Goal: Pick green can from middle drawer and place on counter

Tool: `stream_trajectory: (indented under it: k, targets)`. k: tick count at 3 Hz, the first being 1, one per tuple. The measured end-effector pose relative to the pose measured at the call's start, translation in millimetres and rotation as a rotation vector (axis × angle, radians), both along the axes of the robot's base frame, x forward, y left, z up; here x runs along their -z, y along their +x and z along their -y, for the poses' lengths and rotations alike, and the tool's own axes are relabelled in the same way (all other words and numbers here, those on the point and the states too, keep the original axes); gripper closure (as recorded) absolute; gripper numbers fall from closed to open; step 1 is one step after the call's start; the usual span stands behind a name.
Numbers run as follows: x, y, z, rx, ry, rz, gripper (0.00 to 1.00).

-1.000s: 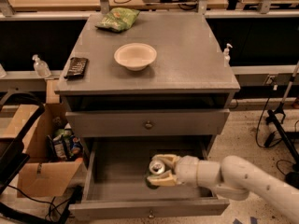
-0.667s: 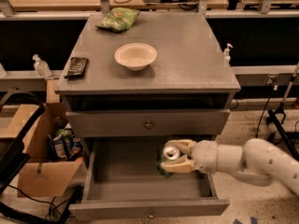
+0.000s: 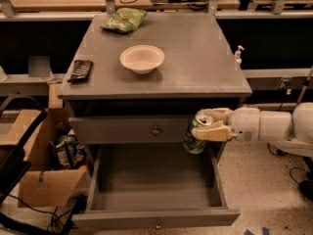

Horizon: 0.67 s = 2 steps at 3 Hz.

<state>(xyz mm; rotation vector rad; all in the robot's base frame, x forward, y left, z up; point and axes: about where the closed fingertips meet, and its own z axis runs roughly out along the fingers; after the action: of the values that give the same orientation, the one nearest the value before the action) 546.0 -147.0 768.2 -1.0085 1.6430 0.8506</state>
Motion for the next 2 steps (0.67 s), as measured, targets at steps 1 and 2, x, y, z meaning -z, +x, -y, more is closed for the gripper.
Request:
stream_trajectory:
  k: [1, 2]
  targets:
    - [0.4, -0.3, -0.9, -0.002, 0.0, 0.001, 1.0]
    - [-6.4, 0.7, -9.0, -0.013, 0.01, 0.023, 1.0]
